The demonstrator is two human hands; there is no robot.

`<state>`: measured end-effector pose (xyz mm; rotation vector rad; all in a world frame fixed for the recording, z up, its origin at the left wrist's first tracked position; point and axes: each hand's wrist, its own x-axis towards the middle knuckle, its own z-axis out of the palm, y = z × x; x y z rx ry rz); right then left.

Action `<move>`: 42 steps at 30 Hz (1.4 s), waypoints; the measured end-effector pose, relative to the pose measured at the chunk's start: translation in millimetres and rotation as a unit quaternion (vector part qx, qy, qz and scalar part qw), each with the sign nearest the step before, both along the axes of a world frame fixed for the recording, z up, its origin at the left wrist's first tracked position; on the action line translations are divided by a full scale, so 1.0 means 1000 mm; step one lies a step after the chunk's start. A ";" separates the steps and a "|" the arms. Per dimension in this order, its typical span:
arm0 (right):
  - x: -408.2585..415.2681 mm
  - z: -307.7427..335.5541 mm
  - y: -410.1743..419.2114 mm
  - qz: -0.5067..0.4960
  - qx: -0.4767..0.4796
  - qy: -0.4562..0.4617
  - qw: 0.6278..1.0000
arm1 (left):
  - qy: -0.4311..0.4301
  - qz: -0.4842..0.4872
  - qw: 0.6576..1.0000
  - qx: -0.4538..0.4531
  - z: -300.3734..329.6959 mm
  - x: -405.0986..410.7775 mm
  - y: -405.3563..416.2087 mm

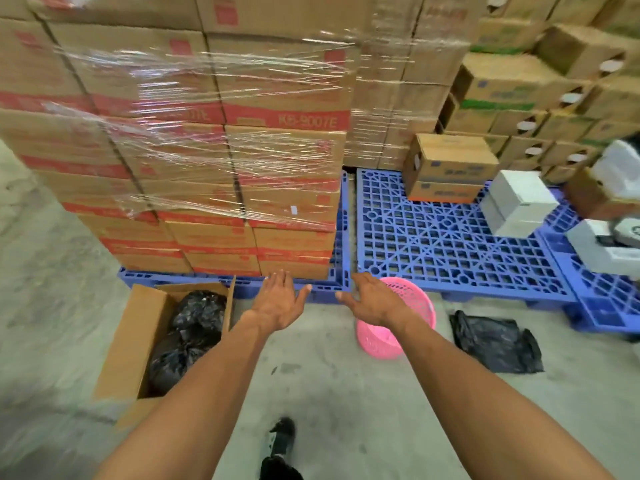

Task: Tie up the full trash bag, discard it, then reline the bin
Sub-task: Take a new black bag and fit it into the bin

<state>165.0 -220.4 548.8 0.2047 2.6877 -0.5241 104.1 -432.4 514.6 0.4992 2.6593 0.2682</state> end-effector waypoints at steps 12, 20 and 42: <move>0.044 -0.025 0.207 -0.126 -0.008 0.007 0.992 | 0.000 -0.129 0.992 -0.002 -0.020 0.003 0.227; 0.054 -0.033 0.347 -0.213 -0.020 -0.019 0.977 | -0.038 -0.198 0.979 -0.005 -0.019 -0.017 0.391; 0.140 -0.187 0.715 -0.179 -0.035 -0.083 0.980 | -0.078 -0.122 0.988 -0.055 -0.158 0.104 0.706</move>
